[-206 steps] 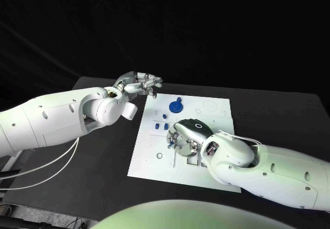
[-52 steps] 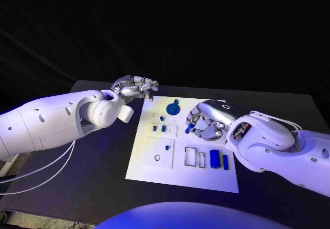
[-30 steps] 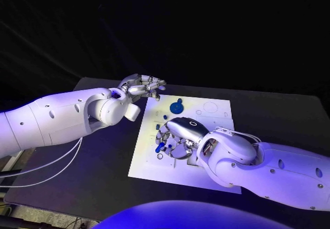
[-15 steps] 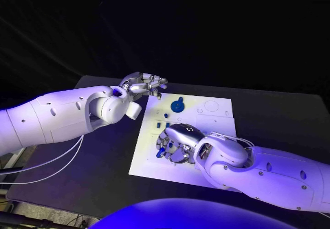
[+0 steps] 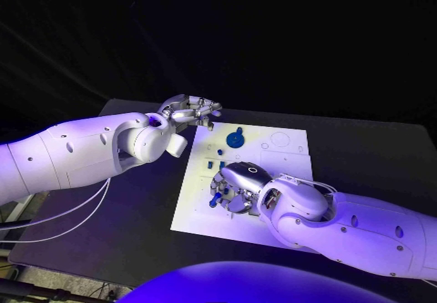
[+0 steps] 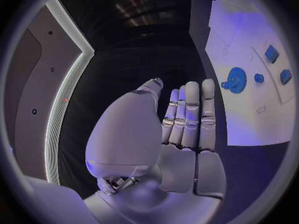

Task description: Assemble the parts on the task board

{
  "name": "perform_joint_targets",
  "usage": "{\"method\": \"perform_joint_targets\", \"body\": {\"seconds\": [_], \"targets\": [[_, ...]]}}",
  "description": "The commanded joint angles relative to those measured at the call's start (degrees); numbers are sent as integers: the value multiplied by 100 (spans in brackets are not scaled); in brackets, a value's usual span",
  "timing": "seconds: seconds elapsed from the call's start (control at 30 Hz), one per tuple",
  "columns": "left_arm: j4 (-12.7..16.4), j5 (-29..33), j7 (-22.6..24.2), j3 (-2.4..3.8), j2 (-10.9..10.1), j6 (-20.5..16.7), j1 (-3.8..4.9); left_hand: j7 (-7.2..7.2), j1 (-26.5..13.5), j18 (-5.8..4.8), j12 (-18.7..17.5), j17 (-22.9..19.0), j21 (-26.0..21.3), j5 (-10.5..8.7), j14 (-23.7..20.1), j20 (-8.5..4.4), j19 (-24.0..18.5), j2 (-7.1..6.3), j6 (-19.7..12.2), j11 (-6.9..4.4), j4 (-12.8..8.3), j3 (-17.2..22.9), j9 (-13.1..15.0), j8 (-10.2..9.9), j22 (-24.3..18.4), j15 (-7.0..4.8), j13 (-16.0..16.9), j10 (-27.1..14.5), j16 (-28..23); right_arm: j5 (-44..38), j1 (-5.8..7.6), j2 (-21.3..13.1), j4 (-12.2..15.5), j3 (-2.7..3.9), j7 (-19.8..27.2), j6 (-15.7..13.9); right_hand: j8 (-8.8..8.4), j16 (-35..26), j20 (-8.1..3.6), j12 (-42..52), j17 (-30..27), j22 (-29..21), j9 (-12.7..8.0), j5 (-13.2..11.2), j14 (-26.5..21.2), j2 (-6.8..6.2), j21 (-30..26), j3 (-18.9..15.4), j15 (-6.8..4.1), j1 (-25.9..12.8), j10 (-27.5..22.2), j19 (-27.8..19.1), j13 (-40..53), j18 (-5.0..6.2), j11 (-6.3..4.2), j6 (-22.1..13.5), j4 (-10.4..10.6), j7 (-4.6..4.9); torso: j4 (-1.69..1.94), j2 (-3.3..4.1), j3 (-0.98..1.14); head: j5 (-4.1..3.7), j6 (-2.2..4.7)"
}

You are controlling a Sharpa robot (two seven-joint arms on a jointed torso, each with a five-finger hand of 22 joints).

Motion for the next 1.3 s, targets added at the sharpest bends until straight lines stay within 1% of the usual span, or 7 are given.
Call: {"method": "perform_joint_targets", "body": {"seconds": [0.03,0.63,0.8,0.97,1.1,1.23,1.3], "targets": [[17,6,47,4,3,88,2,7,1,60,31,-8,-28,8,-33,6,-4,4,-26,8,-11,37,-8,22,-9,6,-7,-45,32,-263,-7,-5,5,0,-179,-14,19,6,-35,-3,-6,1313,3,20,255,17,-19,13,-19,13,99,326,7,-64,-62,7,-11,31,-2,-3,1,4,-1],[14,6,37,4,4,86,3,8,-6,61,37,-9,-29,4,-37,8,-6,2,-30,8,-9,44,-8,29,-12,7,-9,-51,36,-353,-8,176,-13,-25,-150,604,10,-17,-24,-60,-51,1295,42,-3,244,-60,-80,-48,-7,-96,78,298,34,-51,-48,-42,-8,31,1,-3,-3,-14,-32],[12,6,12,4,3,115,3,8,-7,61,38,-9,-30,3,-37,8,-6,3,-30,9,-9,45,-8,29,-12,7,-10,-51,36,-415,-8,198,-21,-33,-183,562,-15,-30,-17,-101,-73,1284,46,22,237,-104,-118,-70,2,-150,48,280,40,-43,-35,-88,-1,37,-1,-5,-8,-27,-30],[12,5,-3,4,3,134,3,8,-10,61,39,-10,-30,3,-39,8,-6,3,-31,9,-8,47,-8,31,-13,7,-10,-53,37,-438,-8,211,-36,-37,-183,496,-253,-57,75,-319,-118,1220,-38,48,216,-315,-342,-132,130,-374,-335,185,-17,-1,122,-471,64,180,-2,-6,-6,-35,-22],[12,5,-6,4,1,137,3,8,-10,61,39,-10,-30,3,-39,8,-6,3,-31,9,-8,47,-8,31,-13,7,-10,-53,37,-440,-8,212,-40,-41,-183,405,-448,-78,139,-305,-158,1146,-135,23,199,-423,-606,-249,177,-437,-653,75,-74,54,172,-822,76,199,-5,-6,-5,-40,-7],[11,5,-8,4,-1,138,3,8,-10,61,39,-10,-30,3,-39,8,-6,3,-31,9,-8,47,-8,31,-13,7,-10,-53,37,-440,-8,172,-12,-42,-174,211,-569,-174,178,-263,-318,1066,-232,20,143,-422,-891,-604,212,-435,-934,-38,-109,110,208,-1068,104,149,-3,-7,-4,-48,-4],[11,5,-8,4,-4,137,3,8,-10,61,39,-10,-30,3,-39,8,-6,3,-31,9,-8,47,-8,31,-13,7,-10,-53,37,-439,-8,124,27,-43,-160,56,-589,-209,195,-217,-374,1026,-291,58,123,-338,-1037,-1075,228,-359,-1078,-86,-117,136,225,-1131,162,136,-6,-8,-3,-51,4]]}}
